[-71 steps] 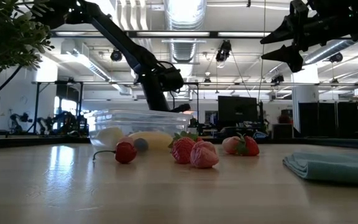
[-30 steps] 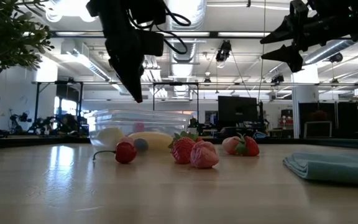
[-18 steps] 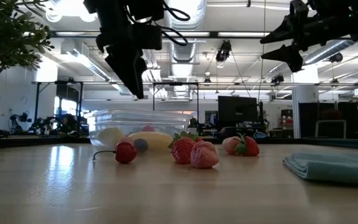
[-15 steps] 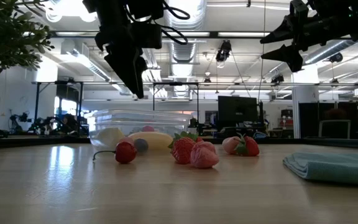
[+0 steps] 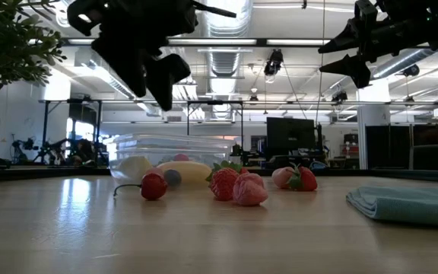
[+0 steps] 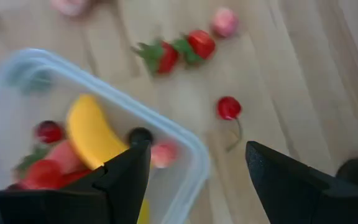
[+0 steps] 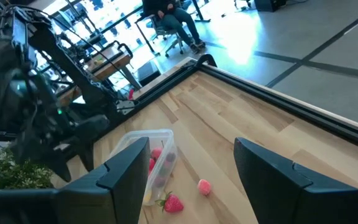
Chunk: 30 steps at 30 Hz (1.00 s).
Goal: Pick and placing Produce into tupperware
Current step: Put the red cherry into the transparent bin
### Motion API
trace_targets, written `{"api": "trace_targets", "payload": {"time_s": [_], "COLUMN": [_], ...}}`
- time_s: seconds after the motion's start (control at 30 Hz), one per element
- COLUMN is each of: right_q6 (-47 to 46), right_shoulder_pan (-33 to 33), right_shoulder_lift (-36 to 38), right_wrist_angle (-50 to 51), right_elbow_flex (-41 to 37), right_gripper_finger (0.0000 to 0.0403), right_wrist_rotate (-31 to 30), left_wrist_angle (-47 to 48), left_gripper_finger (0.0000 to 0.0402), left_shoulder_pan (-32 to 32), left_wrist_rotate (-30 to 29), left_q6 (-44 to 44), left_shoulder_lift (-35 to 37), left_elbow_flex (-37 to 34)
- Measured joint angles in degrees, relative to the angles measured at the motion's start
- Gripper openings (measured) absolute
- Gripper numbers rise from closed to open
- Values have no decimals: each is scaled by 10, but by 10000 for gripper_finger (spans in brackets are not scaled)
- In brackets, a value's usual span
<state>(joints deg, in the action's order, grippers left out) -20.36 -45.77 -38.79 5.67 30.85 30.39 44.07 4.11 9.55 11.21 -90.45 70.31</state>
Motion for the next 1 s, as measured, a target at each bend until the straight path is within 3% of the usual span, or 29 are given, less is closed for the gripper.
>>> {"api": "trace_targets", "payload": {"time_s": [0.37,0.7,1.0], "right_q6": [0,0,0], "right_shoulder_pan": [0,0,0], "right_shoulder_lift": [0,0,0], "right_wrist_angle": [0,0,0], "right_elbow_flex": [0,0,0], "right_gripper_finger": [226,226,226], "right_wrist_rotate": [0,0,0], "left_wrist_angle": [-51,-137,-136], "left_gripper_finger": [248,248,248], "left_shoulder_pan": [60,76,104], "left_wrist_rotate": [19,16,24], "left_q6": [-4,-82,-157], "left_shoulder_lift": [-37,-60,-143], "left_elbow_flex": [-4,15,26]}}
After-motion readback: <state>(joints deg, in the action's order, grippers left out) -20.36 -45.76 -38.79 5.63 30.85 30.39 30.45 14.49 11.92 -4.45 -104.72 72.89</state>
